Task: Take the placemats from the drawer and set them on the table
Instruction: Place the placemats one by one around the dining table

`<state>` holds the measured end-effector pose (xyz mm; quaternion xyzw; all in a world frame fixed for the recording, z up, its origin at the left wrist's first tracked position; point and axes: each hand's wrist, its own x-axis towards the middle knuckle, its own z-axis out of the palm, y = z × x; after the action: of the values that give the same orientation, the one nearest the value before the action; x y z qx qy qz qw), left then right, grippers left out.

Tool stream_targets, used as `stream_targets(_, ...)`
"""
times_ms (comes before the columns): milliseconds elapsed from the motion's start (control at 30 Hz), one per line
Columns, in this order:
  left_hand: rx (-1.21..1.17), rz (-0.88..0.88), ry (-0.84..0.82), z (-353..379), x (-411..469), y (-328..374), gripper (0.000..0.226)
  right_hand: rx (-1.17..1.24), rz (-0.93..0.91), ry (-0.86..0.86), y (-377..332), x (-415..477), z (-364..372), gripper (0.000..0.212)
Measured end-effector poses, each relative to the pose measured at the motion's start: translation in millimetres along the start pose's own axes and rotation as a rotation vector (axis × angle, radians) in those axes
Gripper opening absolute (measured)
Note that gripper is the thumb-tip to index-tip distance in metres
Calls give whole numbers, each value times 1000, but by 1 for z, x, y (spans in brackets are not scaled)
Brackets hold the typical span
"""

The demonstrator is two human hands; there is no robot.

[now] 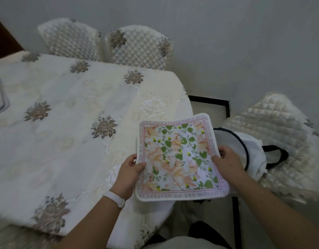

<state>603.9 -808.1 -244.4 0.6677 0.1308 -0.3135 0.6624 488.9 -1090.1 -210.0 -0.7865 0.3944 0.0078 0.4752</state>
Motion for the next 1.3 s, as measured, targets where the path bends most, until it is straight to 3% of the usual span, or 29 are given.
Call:
stream_targets(433,-66,-56,311,26,21,9,20,-156,-168,-262,-51,129,15,12)
stream_targets(600,11,-69,332,42,27,13,25,-301,-203,-308,-61,167,23,11)
stream_targets(900,-62,-164,398,60,27,-6,33,-496,-382,-378,-98,210,60,6)
stream_targets(1300,97,-111,477,84,29,-36,18,-632,-575,-397,-124,243,95,34)
